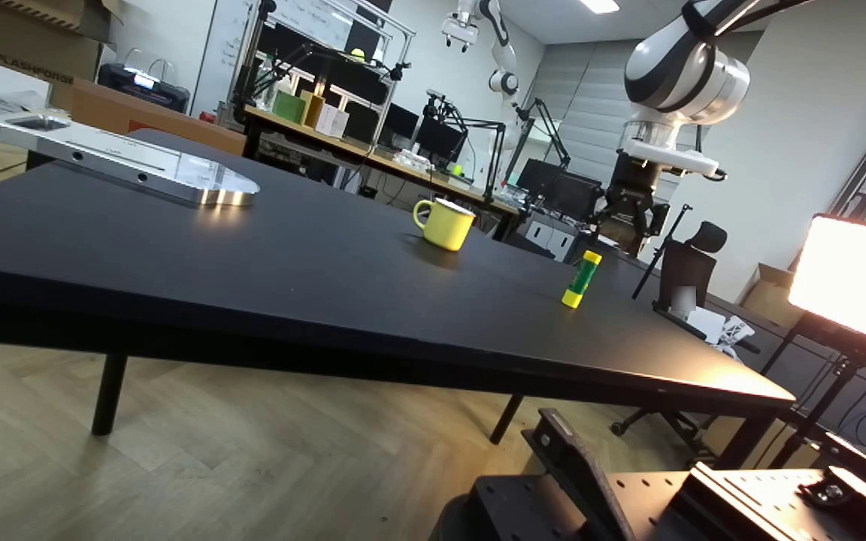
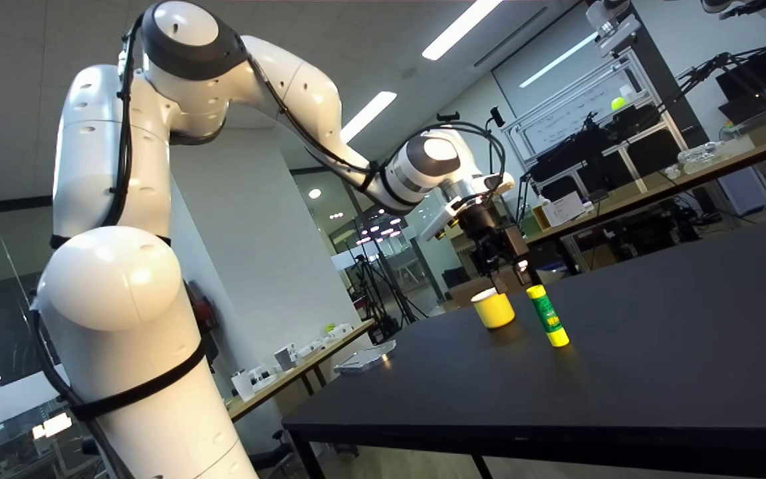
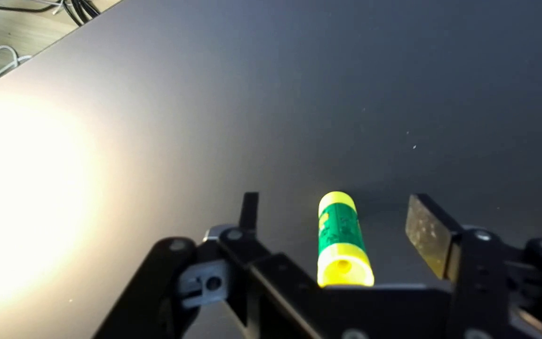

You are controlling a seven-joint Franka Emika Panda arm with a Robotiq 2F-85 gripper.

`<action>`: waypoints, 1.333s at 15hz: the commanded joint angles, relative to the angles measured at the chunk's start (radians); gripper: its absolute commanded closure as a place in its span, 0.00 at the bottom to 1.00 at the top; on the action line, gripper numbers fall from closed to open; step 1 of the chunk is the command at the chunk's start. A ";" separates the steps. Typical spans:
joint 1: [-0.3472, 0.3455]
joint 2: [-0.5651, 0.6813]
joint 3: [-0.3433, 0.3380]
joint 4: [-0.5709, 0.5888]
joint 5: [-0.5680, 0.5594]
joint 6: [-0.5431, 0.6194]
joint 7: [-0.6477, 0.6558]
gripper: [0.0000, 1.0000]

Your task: Put the paper glue in the mug

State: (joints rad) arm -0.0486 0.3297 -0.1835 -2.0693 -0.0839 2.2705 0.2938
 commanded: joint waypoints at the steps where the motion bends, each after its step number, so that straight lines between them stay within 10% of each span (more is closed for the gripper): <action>1: -0.016 0.034 -0.012 0.031 -0.023 0.074 0.023 0.00; 11: -0.011 0.122 -0.024 0.039 -0.011 0.166 0.024 0.00; 12: -0.009 0.126 -0.024 0.037 -0.012 0.172 0.024 0.25; 20: -0.010 0.116 -0.015 0.029 0.014 0.173 0.010 0.75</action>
State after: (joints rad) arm -0.0589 0.4530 -0.2035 -2.0537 -0.0804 2.4600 0.2940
